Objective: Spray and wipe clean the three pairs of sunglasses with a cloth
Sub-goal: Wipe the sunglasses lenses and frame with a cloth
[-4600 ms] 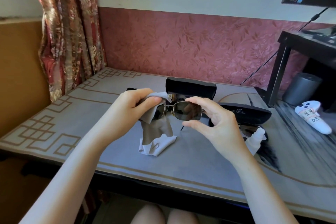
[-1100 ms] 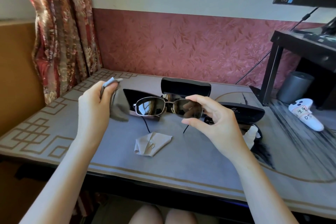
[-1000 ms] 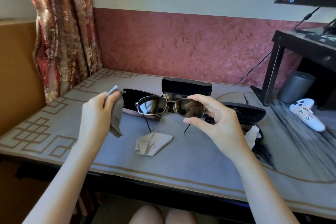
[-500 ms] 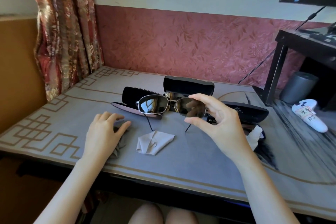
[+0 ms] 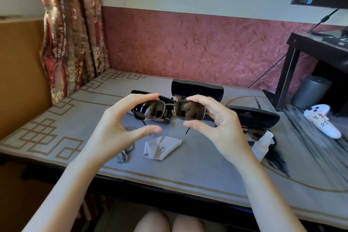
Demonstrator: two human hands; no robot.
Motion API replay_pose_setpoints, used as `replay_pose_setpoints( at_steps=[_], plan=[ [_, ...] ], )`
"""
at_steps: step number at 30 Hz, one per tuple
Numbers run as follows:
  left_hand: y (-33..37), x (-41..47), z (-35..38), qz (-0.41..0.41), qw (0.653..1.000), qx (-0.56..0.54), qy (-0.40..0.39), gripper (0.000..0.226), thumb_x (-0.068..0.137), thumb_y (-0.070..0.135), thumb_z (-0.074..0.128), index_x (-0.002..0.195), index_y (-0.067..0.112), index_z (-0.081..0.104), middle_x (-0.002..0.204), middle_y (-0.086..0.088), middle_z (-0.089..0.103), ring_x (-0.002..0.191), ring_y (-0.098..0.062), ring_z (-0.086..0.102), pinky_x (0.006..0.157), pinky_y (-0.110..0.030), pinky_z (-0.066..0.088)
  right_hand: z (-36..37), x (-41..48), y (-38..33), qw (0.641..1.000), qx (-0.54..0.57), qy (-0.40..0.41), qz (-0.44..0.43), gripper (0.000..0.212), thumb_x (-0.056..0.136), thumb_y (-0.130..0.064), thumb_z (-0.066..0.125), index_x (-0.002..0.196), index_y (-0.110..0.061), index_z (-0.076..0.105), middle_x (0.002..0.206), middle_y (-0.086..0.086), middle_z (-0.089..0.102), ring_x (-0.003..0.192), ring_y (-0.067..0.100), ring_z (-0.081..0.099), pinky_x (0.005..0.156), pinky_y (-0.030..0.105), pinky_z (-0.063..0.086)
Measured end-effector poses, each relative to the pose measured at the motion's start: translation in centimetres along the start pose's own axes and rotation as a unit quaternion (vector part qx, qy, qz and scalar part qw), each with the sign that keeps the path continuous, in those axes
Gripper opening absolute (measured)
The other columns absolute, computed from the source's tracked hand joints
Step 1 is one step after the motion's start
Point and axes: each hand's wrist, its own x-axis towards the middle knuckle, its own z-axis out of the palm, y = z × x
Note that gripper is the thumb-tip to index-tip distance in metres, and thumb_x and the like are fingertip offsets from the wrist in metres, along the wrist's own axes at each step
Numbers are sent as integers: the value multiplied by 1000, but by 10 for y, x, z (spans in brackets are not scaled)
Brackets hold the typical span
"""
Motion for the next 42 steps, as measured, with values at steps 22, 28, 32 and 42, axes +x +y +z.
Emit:
replay_pose_setpoints(
  at_steps=[22,28,32,42],
  plan=[
    [-2,-2,-11,-11,998,42,51,50,70,32,74,120,27,64,107,19,64,105,2,59,90,-7,40,7,-24,34,979,-103,161,67,10,90,-16,67,92,-25,70,94,-12,65,85,5,57,75,21,40],
    [-3,-4,-12,-29,998,22,57,50,70,28,75,118,28,64,109,16,65,107,-1,60,93,-10,41,45,-32,53,926,-272,10,261,31,88,-48,63,106,-24,70,102,-7,59,106,14,41,86,24,35],
    [-2,-6,-13,-35,997,2,65,48,68,26,74,115,30,64,109,16,65,104,3,60,92,-8,40,54,-18,57,905,-326,-15,273,33,86,-49,65,107,-24,66,105,-4,54,108,18,37,88,25,33],
    [-2,-6,-12,-39,998,-10,55,48,68,27,75,115,31,64,107,14,66,103,0,61,91,-8,41,22,-6,52,945,-47,64,317,6,90,-12,66,84,-11,65,81,9,70,76,18,62,83,38,53]
  ],
)
